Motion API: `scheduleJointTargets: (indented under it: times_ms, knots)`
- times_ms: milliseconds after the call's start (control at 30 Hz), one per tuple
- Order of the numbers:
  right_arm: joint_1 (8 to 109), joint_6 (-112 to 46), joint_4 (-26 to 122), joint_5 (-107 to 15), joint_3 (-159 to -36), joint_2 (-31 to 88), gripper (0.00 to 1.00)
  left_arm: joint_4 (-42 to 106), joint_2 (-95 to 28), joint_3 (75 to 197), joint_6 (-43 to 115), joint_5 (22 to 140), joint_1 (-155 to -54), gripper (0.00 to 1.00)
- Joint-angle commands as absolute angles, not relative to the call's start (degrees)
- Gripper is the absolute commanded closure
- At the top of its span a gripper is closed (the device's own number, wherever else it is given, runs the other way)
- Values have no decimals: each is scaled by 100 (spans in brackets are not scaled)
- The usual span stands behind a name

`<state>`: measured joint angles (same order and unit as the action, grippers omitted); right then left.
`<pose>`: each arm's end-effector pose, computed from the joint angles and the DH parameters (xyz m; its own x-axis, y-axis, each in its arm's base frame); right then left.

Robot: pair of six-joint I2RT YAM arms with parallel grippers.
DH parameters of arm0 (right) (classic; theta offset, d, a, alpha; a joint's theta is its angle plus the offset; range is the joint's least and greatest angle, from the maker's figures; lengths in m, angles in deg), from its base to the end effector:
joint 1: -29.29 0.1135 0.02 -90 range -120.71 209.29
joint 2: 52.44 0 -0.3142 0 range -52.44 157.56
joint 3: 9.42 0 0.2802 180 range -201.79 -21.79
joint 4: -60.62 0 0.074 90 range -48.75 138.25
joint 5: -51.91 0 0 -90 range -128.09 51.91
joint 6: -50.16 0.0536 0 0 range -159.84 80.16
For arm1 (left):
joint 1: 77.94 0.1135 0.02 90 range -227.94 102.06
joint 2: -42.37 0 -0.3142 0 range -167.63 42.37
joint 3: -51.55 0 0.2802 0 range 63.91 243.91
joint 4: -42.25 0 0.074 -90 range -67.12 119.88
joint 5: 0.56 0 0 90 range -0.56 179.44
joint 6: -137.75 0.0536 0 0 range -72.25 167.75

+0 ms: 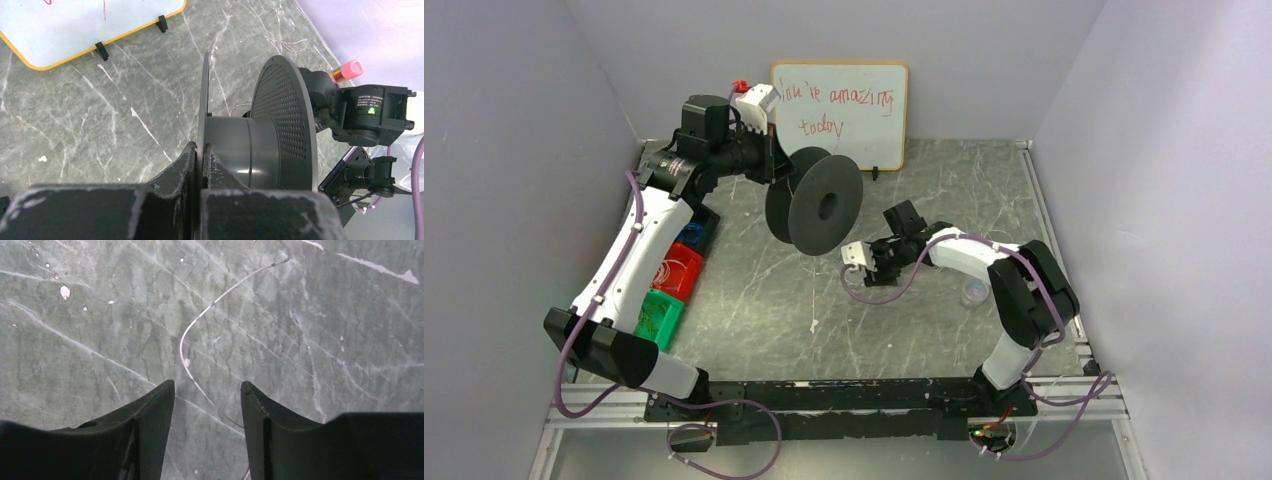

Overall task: Wrap the cables
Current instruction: Wrap the cable around the cable reel.

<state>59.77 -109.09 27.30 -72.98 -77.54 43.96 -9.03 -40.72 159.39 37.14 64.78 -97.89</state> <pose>0.2929 0.2080 0.1892 0.3397 -0.6901 -0.6390 -0.9394 -0.2157 -0.2665 0.3180 -0.1392 0.4879 -0.5344 0.0160 -0.8451 0.5724 0.7425 -0.3479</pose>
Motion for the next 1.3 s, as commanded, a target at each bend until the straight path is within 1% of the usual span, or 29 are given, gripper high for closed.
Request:
scheduleJointTargets:
  times_ms: [0,67,100,167,200,367,467,600,733,833,1000,1133,1267]
  knots:
    - [5996,-10769,2892,-7186,-7946,4522,48,-580,-3913,16053,3621,6141,-9772,97]
    - [5993,-10528,3039,-7037,-7997,4617,55,-580,-3896,16050,3622,6074,-9770,97]
    - [5989,-10456,3067,-6982,-8024,4639,64,-587,-3886,16044,3641,6044,-9767,97]
    - [5961,-10269,3058,-6924,-8139,4701,93,-607,-3848,16021,3678,6037,-9772,98]
    - [5908,-10110,3007,-6931,-8251,4729,100,-632,-3835,16005,3724,6062,-9772,97]
    - [5255,-9198,2780,-7381,-8789,4733,100,-866,-3715,15808,4076,6368,-9771,97]
    - [4763,-8431,2834,-7420,-9071,4688,100,-960,-3638,15597,4289,6603,-9772,97]
    - [4343,-7406,2533,-7052,-9745,4838,100,-958,-3559,15217,4542,6835,-9780,97]
    - [4196,-6623,2020,-6522,-10589,5083,100,-1030,-3645,14988,4703,7116,-9860,97]
    - [4144,-6112,1628,-6305,-11240,5282,100,-960,-3697,14804,4705,7764,-10094,97]
    - [4098,-5358,1004,-6950,-12391,5486,100,-855,-4011,14642,4907,9325,-10806,97]
    - [4144,-4770,831,-7661,-13010,5562,100,-846,-4433,14686,4811,9955,-11010,97]
    - [4160,-4263,1064,-8568,-13087,5491,100,-921,-4857,14881,4431,10498,-11028,97]
